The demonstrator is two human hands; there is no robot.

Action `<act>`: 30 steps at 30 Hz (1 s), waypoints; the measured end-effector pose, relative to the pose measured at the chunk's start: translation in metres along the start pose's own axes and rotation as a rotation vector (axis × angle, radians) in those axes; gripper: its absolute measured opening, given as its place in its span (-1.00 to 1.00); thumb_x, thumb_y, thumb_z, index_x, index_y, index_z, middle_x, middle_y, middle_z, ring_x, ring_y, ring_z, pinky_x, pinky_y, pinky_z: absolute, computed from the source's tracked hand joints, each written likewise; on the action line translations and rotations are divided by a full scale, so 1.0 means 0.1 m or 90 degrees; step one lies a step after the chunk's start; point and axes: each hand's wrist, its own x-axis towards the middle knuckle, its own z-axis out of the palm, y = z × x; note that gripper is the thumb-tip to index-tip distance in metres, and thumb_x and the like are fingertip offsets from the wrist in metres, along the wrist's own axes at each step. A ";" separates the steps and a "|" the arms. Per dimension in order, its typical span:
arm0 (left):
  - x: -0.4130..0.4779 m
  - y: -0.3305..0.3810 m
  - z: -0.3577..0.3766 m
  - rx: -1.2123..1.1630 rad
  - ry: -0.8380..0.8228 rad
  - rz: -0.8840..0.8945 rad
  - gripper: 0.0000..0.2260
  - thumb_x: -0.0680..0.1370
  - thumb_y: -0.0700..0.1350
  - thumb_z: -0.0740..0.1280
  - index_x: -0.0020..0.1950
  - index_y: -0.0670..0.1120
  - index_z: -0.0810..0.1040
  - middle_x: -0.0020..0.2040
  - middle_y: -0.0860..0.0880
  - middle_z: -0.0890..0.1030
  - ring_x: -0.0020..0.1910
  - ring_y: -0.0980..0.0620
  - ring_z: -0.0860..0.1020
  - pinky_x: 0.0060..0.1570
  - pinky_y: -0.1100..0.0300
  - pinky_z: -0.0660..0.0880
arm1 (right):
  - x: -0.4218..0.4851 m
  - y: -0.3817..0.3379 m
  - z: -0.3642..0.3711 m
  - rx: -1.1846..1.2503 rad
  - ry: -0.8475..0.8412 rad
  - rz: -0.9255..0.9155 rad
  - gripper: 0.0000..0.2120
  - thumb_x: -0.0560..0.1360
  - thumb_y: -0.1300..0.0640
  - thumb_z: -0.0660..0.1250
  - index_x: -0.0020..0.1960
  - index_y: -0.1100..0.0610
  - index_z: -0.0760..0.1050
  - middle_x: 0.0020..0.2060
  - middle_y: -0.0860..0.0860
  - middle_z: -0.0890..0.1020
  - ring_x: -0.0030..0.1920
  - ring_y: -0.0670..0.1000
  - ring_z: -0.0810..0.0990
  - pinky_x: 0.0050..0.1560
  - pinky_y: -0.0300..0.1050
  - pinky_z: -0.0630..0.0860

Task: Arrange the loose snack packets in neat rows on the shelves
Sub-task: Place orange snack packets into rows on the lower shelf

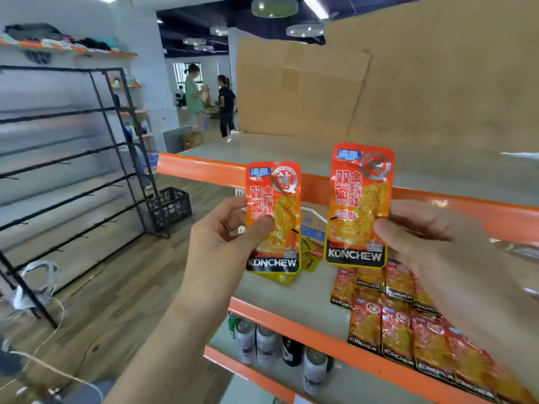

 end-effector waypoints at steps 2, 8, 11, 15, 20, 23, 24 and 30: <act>-0.01 -0.13 0.01 0.003 -0.001 0.001 -0.80 0.40 -0.13 0.48 0.01 0.02 0.71 -0.07 -0.17 0.72 -0.09 -0.19 0.67 0.10 -0.27 0.57 | -0.07 0.11 -0.03 -0.014 0.006 0.031 -0.79 0.49 0.23 0.38 -0.03 -0.02 0.72 -0.06 -0.05 0.74 0.01 0.01 0.70 0.19 0.13 0.55; -0.17 -0.45 0.03 0.046 0.005 -0.047 -0.79 0.38 -0.11 0.50 0.01 0.04 0.71 -0.10 -0.18 0.71 -0.10 -0.25 0.67 0.10 -0.38 0.53 | -0.29 0.38 -0.01 -0.020 0.022 0.055 -0.79 0.47 0.31 0.40 -0.05 0.04 0.69 -0.17 -0.13 0.74 -0.12 -0.18 0.69 -0.09 -0.40 0.53; -0.23 -0.60 0.05 0.042 0.014 -0.080 -0.78 0.38 -0.14 0.52 0.00 0.02 0.71 -0.14 -0.15 0.71 -0.18 -0.14 0.67 0.02 -0.25 0.60 | -0.34 0.58 -0.03 -0.007 0.015 0.090 -0.77 0.47 0.34 0.41 -0.10 0.01 0.68 -0.21 -0.15 0.73 -0.19 -0.22 0.68 -0.17 -0.45 0.50; -0.21 -0.86 0.08 0.059 0.050 -0.134 -0.83 0.46 -0.24 0.49 0.03 -0.06 0.67 -0.19 -0.12 0.70 -0.21 -0.14 0.67 0.00 -0.26 0.60 | -0.28 0.89 -0.11 -0.036 0.032 0.071 -0.73 0.48 0.37 0.40 -0.13 0.00 0.65 -0.22 -0.17 0.73 -0.19 -0.23 0.67 -0.10 -0.43 0.51; -0.15 -1.29 0.03 0.074 0.072 -0.206 -0.77 0.41 -0.21 0.53 0.05 -0.08 0.67 -0.09 -0.19 0.72 -0.08 -0.29 0.68 0.04 -0.36 0.57 | -0.17 1.49 -0.22 -0.149 0.098 0.054 -0.97 0.51 0.31 0.42 -0.09 0.23 0.63 -0.23 0.14 0.68 -0.20 0.09 0.66 -0.11 -0.07 0.53; -0.12 -1.55 0.03 0.111 0.058 -0.230 -0.83 0.45 -0.23 0.52 -0.02 -0.02 0.69 -0.18 -0.06 0.72 -0.18 -0.13 0.69 -0.08 -0.05 0.64 | -0.12 1.80 -0.22 -0.209 0.103 0.097 -0.90 0.51 0.27 0.42 -0.18 0.22 0.58 -0.37 0.05 0.64 -0.34 0.05 0.59 -0.22 -0.05 0.48; -0.10 -1.64 0.03 0.139 0.046 -0.229 -0.82 0.47 -0.25 0.51 0.01 -0.02 0.68 -0.24 0.02 0.71 -0.24 0.00 0.67 -0.17 0.11 0.61 | -0.11 1.88 -0.21 -0.228 0.095 0.117 -0.84 0.51 0.25 0.41 -0.24 0.19 0.54 -0.45 -0.02 0.58 -0.43 -0.06 0.49 -0.29 -0.11 0.41; -0.07 -2.06 0.07 0.242 0.013 -0.225 -0.77 0.51 -0.24 0.48 0.03 0.08 0.60 -0.35 0.12 0.64 -0.37 0.17 0.59 -0.26 0.23 0.51 | -0.06 2.31 -0.14 -0.336 0.064 0.209 -0.78 0.50 0.21 0.40 -0.30 0.09 0.47 -0.47 -0.08 0.53 -0.43 0.01 0.50 -0.29 0.09 0.54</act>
